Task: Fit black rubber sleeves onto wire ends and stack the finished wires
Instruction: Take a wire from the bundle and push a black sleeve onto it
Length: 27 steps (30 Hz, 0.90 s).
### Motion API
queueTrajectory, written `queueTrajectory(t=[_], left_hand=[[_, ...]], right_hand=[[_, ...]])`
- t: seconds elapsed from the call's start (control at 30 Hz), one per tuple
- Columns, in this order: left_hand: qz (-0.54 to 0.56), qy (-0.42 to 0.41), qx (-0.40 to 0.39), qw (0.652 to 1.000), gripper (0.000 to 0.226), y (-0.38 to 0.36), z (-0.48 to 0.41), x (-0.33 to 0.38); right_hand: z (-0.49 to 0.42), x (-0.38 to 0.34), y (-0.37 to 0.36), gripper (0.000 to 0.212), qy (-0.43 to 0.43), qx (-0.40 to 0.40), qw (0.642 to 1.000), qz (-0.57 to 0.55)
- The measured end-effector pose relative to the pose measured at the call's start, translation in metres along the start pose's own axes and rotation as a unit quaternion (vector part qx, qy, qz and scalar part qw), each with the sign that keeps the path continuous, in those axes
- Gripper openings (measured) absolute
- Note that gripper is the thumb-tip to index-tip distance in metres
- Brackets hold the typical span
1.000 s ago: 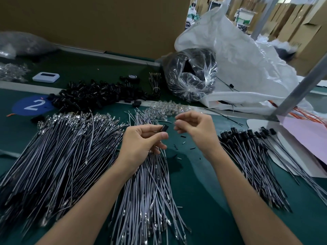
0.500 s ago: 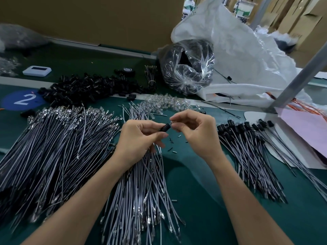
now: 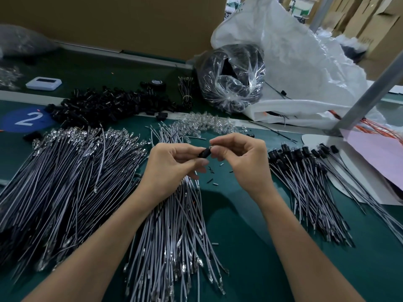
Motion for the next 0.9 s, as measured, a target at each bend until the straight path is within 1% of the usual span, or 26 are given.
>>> queueTrajectory(t=[0.17,0.23,0.3,0.33,0.4,0.5,0.67,0.8,0.9], left_hand=[[0.070,0.017,-0.034,0.997,0.017,-0.004,0.000,-0.001],[0.083,0.022,-0.043,0.995,0.024,-0.003,0.000,-0.001],[0.089,0.030,-0.032,0.995,0.032,-0.001,-0.001,-0.003],[0.090,0.034,-0.023,0.995,0.034,0.000,-0.002,-0.004],[0.087,0.039,-0.010,0.995,0.029,0.002,-0.003,-0.005],[0.067,0.030,-0.016,0.997,0.020,0.002,-0.002,-0.006],[0.034,-0.001,-0.024,0.999,0.016,0.002,0.001,-0.003],[0.031,-0.004,-0.021,0.999,0.018,0.001,0.001,-0.003],[0.027,0.000,-0.030,0.999,0.018,0.001,0.000,-0.001]], right_hand=[[-0.001,0.000,0.001,0.016,-0.003,0.018,0.999,-0.036],[-0.001,0.001,0.002,0.015,-0.003,0.013,0.999,-0.050],[-0.001,0.001,0.003,0.017,-0.002,0.003,0.998,-0.063],[-0.002,0.001,0.003,0.018,-0.002,-0.002,0.998,-0.067],[-0.001,0.002,0.003,0.019,-0.007,-0.014,0.998,-0.066],[-0.001,0.006,0.002,0.020,-0.027,-0.034,0.997,-0.062],[0.000,0.011,0.000,0.022,-0.043,-0.052,0.996,-0.063],[0.003,0.011,-0.004,0.022,-0.041,-0.062,0.995,-0.069],[0.004,0.010,-0.005,0.026,-0.046,-0.072,0.991,-0.101]])
Point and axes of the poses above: each hand's wrist, its own z-axis away from the middle knuckle, its own y-axis out of the back of the hand, x = y × z, the point moved 5 cm from there along -z, towards the middle knuckle, and after that the axes turned 9 degrees about y, right-handed, at the moved point
